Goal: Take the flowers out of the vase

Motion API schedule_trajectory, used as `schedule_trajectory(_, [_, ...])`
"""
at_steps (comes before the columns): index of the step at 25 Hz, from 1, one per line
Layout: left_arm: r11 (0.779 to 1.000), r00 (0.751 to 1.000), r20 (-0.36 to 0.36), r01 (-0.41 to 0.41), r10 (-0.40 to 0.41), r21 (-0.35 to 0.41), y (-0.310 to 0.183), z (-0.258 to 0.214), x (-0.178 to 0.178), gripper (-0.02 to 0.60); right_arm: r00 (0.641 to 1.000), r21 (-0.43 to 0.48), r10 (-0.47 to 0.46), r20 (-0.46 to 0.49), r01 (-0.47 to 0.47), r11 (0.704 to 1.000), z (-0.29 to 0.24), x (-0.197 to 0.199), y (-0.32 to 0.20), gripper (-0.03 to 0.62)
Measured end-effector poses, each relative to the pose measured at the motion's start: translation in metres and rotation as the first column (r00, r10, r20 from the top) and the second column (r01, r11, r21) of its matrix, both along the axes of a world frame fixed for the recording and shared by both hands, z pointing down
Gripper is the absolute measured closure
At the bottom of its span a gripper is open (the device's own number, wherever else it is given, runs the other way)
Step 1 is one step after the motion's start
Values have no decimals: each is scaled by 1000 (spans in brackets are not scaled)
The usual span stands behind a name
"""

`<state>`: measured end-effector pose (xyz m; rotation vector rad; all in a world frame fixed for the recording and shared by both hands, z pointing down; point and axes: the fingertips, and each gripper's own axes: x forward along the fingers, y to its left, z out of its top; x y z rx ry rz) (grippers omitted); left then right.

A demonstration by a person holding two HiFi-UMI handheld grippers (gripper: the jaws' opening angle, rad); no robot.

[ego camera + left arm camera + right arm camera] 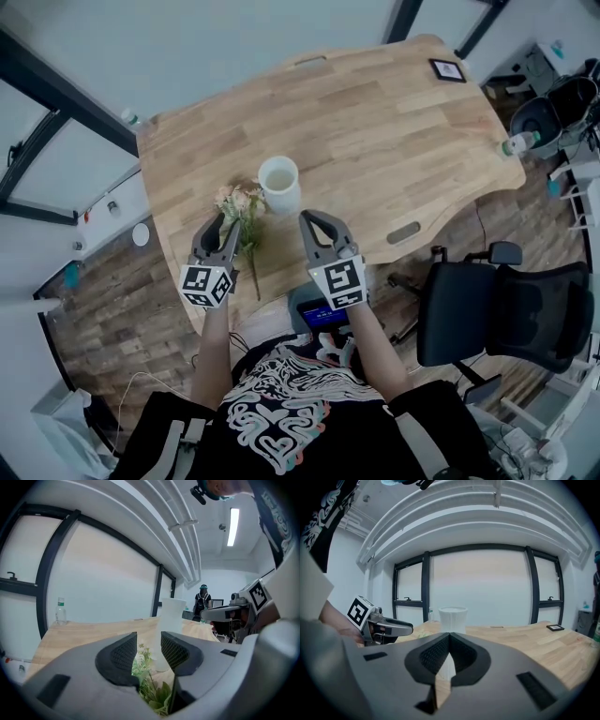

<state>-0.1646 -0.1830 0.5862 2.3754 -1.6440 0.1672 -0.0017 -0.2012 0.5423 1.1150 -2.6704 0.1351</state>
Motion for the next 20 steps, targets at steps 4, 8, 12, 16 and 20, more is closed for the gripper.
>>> schedule_trajectory(4, [999,999,34,-23,22,27,10,-14,8,557,1000,18,-13,1,13,1000,-8,-3,6,588])
schedule_trajectory(8, [998,998,54,-30,27,47,18,-31,12,578,1000,40,-27,13,27,999,-21,-4,13,588])
schedule_trajectory(12, [995,998,60,-27,22,93,27,-52,15,578,999,56,-38,22,36,998,-30,-3,21,588])
schedule_trajectory(16, [988,999,36,-17,12,153,33,-82,20,578,998,66,-41,40,38,997,-42,-2,30,588])
schedule_trajectory(20, [979,998,57,-34,24,199,38,-105,28,578,998,86,-48,38,44,995,-58,-3,40,588])
